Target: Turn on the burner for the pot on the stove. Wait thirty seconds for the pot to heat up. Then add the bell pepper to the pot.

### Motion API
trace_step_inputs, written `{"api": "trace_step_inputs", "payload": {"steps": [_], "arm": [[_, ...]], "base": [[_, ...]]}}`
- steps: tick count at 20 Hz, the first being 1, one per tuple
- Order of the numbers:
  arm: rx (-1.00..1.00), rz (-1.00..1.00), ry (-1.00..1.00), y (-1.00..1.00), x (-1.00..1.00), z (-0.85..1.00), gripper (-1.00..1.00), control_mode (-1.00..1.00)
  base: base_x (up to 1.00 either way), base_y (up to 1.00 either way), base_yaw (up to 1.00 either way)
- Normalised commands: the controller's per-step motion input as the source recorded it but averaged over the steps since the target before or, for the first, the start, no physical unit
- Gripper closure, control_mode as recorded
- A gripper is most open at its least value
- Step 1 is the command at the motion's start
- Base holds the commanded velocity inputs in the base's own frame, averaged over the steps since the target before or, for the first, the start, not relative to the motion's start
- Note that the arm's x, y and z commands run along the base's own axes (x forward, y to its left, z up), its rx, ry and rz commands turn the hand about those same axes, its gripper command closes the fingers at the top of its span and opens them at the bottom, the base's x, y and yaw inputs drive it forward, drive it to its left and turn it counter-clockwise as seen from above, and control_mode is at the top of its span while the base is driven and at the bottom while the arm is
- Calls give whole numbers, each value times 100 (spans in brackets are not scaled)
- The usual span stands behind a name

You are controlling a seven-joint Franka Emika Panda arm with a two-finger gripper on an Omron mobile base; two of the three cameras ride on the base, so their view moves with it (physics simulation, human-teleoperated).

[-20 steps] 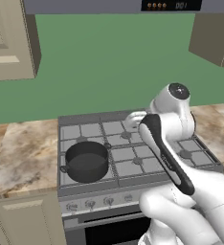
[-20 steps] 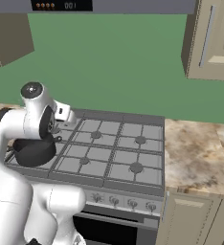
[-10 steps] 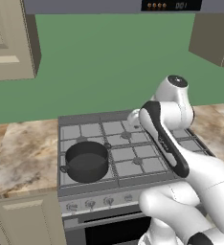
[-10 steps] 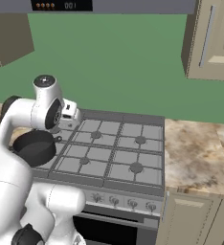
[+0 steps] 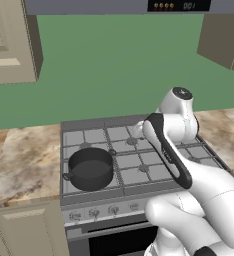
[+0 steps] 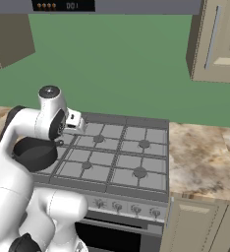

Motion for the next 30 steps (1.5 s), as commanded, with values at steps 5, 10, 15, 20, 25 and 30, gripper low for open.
{"api": "trace_step_inputs", "payload": {"steps": [5, 10, 15, 20, 25, 30], "arm": [[-2, 0, 0, -13, 7, -4, -100, -100], [0, 2, 1, -5, 0, 0, -100, -100], [0, 0, 0, 0, 0, 0, -100, -100], [0, 0, 0, 0, 0, 0, -100, -100], [0, 0, 0, 0, 0, 0, -100, -100], [0, 0, 0, 0, 0, 0, -100, -100]], "base": [[0, 0, 0], [0, 0, 0], [0, 0, 0], [0, 0, 0], [0, 0, 0], [0, 0, 0]]}}
